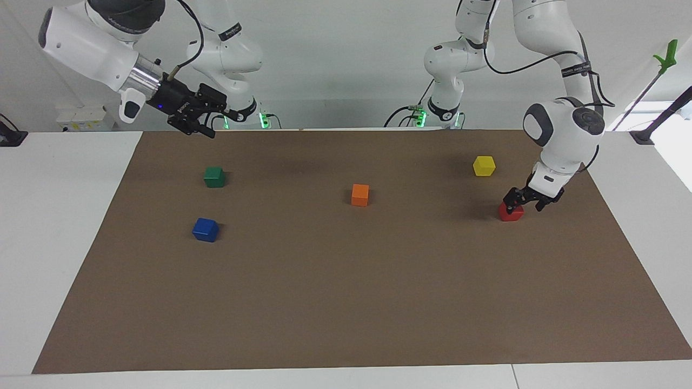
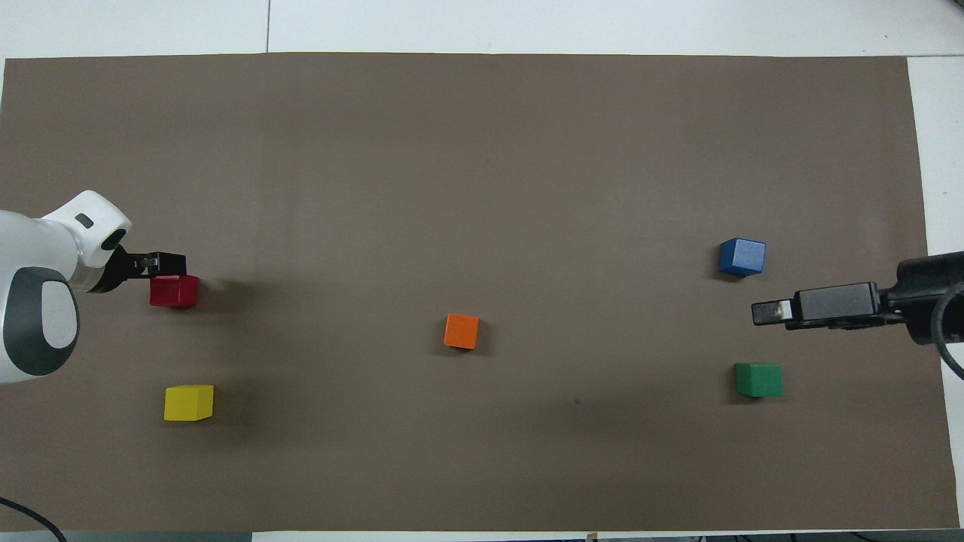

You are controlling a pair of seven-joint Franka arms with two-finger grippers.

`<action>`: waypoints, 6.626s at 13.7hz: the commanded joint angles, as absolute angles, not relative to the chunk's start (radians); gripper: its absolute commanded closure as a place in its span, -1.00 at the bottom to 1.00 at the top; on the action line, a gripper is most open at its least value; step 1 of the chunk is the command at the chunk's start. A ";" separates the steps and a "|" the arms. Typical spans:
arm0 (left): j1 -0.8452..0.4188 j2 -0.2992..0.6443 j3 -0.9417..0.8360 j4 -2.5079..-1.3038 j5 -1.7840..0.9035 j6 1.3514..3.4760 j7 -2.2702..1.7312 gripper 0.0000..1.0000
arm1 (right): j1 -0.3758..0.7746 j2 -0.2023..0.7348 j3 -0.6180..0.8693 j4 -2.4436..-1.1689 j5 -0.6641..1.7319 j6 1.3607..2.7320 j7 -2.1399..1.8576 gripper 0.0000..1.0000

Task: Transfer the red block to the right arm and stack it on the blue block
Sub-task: 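Lower the left gripper onto the red cube and close it, then lift the red cube with the left gripper while the right gripper approaches, then close the right gripper on the red cube held by the left gripper, then open the left gripper and draw it back from the red cube, then carry the red cube with the right gripper over the blue cube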

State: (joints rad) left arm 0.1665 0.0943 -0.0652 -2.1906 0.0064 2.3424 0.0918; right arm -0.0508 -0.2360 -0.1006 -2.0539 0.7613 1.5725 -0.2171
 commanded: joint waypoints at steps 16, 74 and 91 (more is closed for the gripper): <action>0.125 0.085 -0.081 -2.208 -0.014 2.262 -0.126 1.00 | -0.066 -0.121 -0.097 -2.487 1.529 1.313 -0.839 -1.00; -0.295 -0.413 -0.324 -2.089 -0.655 1.950 -1.849 -1.00 | 0.459 0.203 -0.054 -2.474 2.313 0.977 -1.052 1.00; 0.239 0.161 -0.304 -1.384 -0.042 1.578 -0.665 -1.00 | 0.285 -0.170 -0.063 -2.278 1.627 1.828 -0.392 1.00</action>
